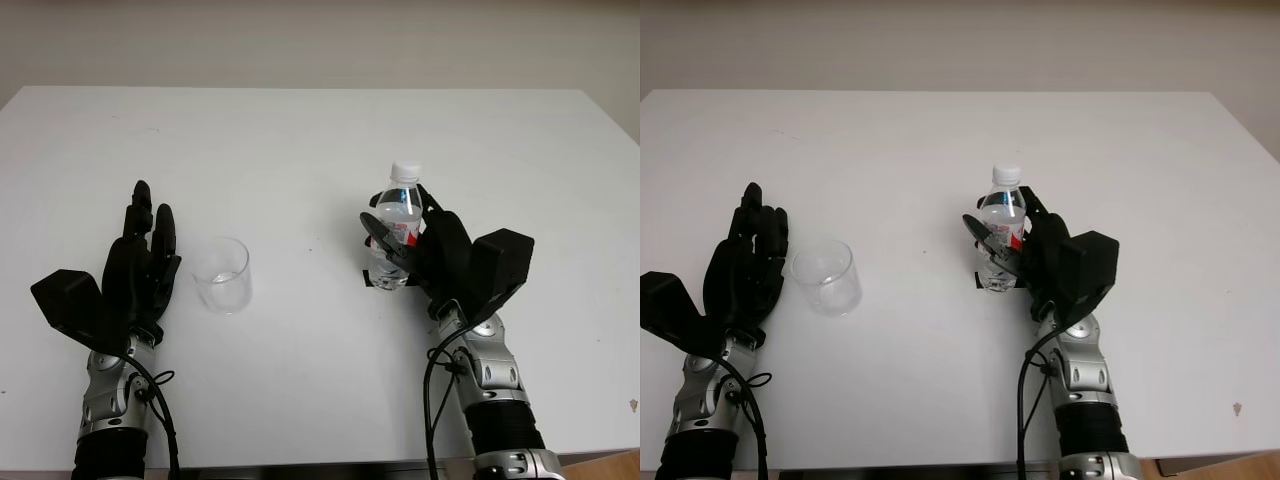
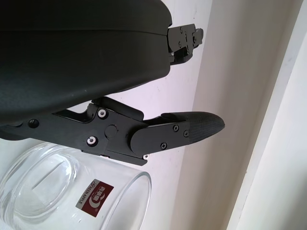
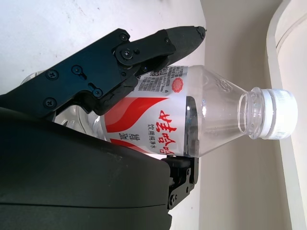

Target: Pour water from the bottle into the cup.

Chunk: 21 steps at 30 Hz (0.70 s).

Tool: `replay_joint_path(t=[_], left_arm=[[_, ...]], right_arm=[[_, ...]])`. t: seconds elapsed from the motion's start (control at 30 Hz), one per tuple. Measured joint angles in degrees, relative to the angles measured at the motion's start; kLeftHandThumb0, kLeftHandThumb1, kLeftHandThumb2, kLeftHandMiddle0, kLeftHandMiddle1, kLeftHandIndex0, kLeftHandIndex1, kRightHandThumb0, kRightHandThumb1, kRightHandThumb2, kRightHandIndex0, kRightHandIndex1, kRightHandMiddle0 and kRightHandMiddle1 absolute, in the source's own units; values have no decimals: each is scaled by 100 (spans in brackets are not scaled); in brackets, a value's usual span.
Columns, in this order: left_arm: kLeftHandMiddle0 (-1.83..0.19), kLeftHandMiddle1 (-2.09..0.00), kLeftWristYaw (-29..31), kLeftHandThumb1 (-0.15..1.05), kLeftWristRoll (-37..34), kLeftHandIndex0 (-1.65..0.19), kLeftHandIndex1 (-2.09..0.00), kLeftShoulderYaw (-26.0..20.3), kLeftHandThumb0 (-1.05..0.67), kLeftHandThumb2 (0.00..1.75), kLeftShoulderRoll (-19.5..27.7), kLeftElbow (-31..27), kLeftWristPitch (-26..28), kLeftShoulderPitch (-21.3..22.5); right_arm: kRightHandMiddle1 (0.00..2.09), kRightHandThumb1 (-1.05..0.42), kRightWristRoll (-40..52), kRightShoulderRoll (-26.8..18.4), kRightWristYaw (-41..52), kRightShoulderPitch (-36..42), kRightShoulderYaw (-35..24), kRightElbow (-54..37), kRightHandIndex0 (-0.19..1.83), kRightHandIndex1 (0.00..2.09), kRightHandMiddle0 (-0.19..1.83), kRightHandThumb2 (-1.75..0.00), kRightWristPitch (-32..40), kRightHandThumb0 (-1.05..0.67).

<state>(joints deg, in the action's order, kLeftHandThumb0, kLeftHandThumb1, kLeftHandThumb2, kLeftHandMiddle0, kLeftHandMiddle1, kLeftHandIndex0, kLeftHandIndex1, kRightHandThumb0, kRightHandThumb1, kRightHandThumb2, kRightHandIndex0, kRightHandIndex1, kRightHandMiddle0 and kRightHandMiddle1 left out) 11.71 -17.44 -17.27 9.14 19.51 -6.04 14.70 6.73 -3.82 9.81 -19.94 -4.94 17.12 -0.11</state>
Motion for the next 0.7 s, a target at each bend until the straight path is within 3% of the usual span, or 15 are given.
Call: replay_joint_path(t=[0.03,0.1,0.13,0.17,0.2,0.27,0.33,0.47,0.7], left_arm=[[11,-5,0,105,-1,14,-5,-1,-63,51,1,0,2,0],[11,-5,1,105,-2,14,-6,-1,-63,50,2,0,3,0],[11,-5,2,105,-1,14,-5,-1,-63,50,3,0,3,0],[12,-5,5,105,-2,14,-5,-1,-63,50,2,0,3,0],[12,-5,9,105,-2,15,-5,-2,-63,51,5,0,4,0],[11,-5,11,105,0,14,-5,-2,-63,51,8,1,4,0],[12,-5,12,105,-1,14,-5,-3,-62,51,17,3,4,-2],[12,-5,31,105,-2,15,-5,-4,-62,52,40,7,4,-11],[13,-5,114,105,-47,15,-5,-14,-62,52,73,14,33,-13]], right_arm=[[209,-105,1,-7,34,2,-1,12,126,209,86,-26,-31,-43],[209,-103,5,-13,86,9,-2,50,85,209,52,-13,-119,-47],[204,-101,0,-13,92,18,-2,69,55,207,33,-9,-168,-49],[162,-97,-15,-31,146,40,7,76,14,153,3,-7,-224,-58],[145,-95,-35,-75,224,63,33,77,1,131,-6,-6,-284,-61],[61,-90,-45,-205,513,114,82,97,-12,44,-13,-5,-473,-70],[30,-88,-36,-307,759,168,107,148,-17,17,-15,-5,-651,-75],[14,-87,-1,-373,958,275,108,222,-19,2,-18,-5,-773,-80],[1,-87,68,-386,998,507,47,222,-19,0,-19,-5,-899,-83]])
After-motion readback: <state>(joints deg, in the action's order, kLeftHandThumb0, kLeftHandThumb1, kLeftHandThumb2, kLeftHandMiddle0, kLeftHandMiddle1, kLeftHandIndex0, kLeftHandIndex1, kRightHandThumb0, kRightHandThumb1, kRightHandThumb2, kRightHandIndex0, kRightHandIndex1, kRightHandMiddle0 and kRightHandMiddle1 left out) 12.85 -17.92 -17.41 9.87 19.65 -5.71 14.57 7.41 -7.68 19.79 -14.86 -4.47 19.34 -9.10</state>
